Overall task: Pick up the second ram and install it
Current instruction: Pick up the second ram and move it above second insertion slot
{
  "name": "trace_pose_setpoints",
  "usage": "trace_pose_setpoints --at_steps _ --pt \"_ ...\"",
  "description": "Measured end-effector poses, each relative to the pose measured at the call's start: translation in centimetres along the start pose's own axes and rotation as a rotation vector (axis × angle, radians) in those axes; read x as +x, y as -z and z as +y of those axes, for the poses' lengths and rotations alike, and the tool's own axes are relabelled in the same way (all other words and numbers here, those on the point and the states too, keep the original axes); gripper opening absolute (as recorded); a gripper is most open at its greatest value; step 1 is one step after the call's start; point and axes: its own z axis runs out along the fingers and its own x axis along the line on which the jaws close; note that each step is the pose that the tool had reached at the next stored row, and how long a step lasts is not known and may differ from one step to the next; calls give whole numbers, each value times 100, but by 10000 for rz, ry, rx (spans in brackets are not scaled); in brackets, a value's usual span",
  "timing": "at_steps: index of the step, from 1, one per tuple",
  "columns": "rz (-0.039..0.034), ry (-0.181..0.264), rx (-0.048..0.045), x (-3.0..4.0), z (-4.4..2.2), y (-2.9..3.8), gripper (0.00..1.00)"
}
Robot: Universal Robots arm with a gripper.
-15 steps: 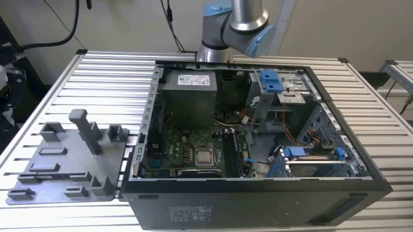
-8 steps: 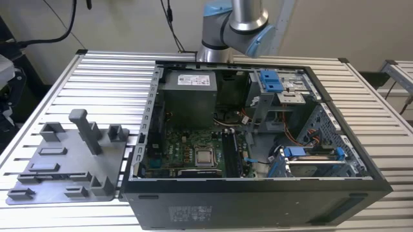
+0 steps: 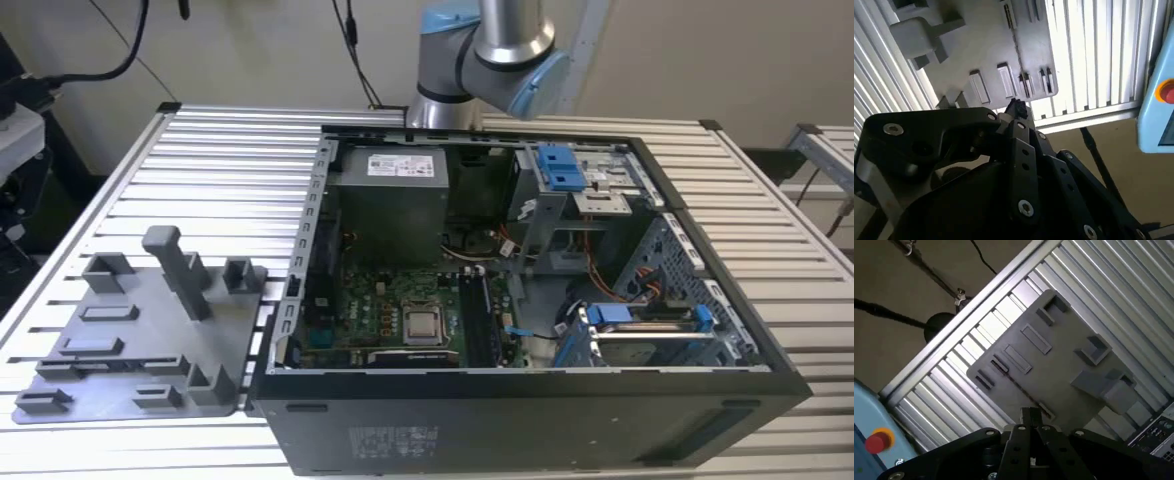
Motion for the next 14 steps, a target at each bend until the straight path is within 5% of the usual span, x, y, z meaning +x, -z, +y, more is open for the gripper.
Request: trace_pose_setpoints --at_steps 14 --pt "136 2132 -53 0 -1 -7 11"
